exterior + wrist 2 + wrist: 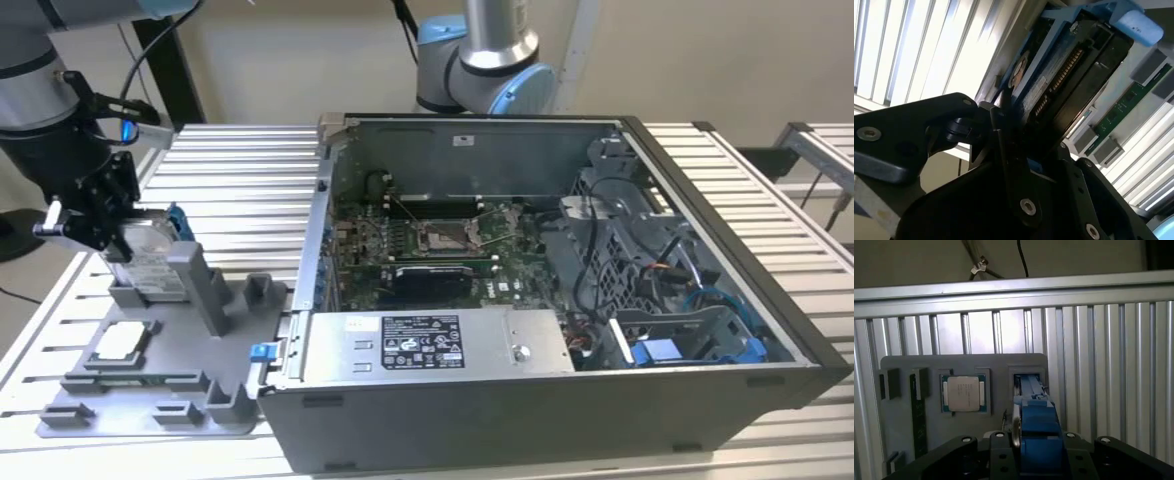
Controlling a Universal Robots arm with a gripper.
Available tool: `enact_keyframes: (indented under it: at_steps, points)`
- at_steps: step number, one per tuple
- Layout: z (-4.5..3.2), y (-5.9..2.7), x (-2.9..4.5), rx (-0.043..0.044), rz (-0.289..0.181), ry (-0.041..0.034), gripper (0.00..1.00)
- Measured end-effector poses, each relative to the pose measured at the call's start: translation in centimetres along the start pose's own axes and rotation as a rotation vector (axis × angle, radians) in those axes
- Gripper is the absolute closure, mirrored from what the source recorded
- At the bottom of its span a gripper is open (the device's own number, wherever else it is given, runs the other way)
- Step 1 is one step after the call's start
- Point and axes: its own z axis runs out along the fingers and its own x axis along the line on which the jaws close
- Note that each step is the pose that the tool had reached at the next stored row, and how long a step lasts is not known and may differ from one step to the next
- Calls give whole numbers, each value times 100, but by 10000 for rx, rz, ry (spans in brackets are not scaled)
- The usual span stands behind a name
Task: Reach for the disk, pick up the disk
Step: 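Pick up the disk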
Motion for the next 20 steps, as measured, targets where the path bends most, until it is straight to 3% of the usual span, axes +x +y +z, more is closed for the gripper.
enact_keyframes:
  at_steps: [4,20]
  points:
    - [-20,-1,0,0,-1,0,100]
    - [-297,-3,-6,0,-7,0,100]
